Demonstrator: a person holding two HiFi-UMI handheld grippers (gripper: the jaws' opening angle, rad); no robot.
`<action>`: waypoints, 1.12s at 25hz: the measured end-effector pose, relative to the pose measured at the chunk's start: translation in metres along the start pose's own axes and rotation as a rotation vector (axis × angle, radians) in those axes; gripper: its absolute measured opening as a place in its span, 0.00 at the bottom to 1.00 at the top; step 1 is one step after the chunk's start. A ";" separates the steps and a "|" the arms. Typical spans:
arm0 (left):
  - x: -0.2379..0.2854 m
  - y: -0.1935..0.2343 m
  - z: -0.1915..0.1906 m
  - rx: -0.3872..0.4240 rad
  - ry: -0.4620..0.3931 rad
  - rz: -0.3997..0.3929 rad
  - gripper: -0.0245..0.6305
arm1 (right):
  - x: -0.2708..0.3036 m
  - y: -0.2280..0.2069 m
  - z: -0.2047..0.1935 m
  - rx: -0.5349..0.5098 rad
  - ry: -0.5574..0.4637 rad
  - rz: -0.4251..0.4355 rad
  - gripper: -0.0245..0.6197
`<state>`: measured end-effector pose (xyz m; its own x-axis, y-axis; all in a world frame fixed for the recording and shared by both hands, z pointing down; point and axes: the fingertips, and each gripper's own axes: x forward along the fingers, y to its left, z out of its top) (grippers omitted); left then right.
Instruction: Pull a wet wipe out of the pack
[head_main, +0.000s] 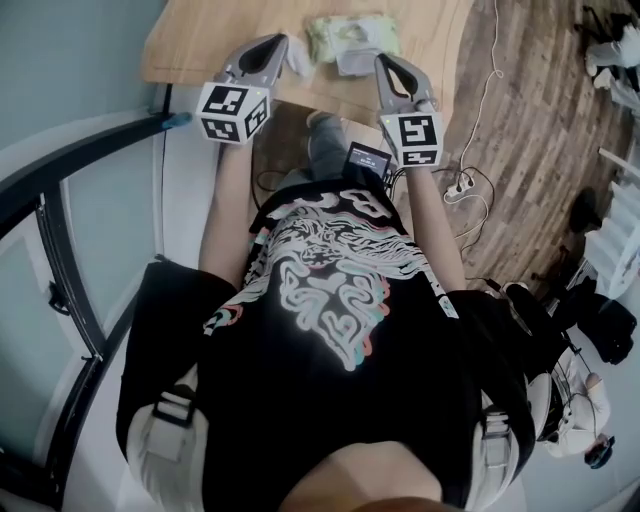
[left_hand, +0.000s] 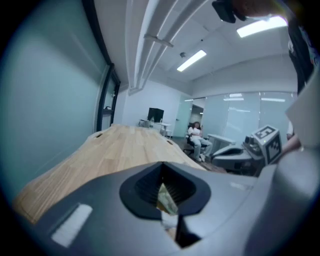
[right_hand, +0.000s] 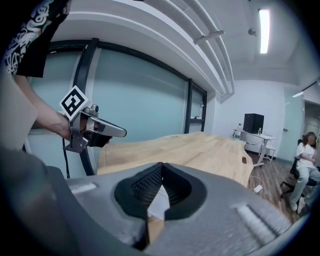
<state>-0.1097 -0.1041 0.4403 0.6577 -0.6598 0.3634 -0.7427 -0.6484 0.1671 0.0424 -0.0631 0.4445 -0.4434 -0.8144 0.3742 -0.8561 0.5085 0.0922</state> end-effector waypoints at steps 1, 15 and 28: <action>-0.004 -0.003 0.005 -0.004 -0.013 -0.003 0.02 | -0.004 0.002 0.004 -0.004 -0.009 -0.006 0.04; -0.055 -0.046 0.011 0.102 0.003 0.063 0.02 | -0.058 0.026 0.038 0.023 -0.091 -0.076 0.04; -0.071 -0.081 0.033 0.152 -0.058 0.109 0.02 | -0.103 0.018 0.078 0.127 -0.200 -0.057 0.04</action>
<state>-0.0922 -0.0176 0.3712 0.5841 -0.7471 0.3172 -0.7853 -0.6190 -0.0118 0.0523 0.0081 0.3359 -0.4261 -0.8865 0.1806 -0.9023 0.4309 -0.0139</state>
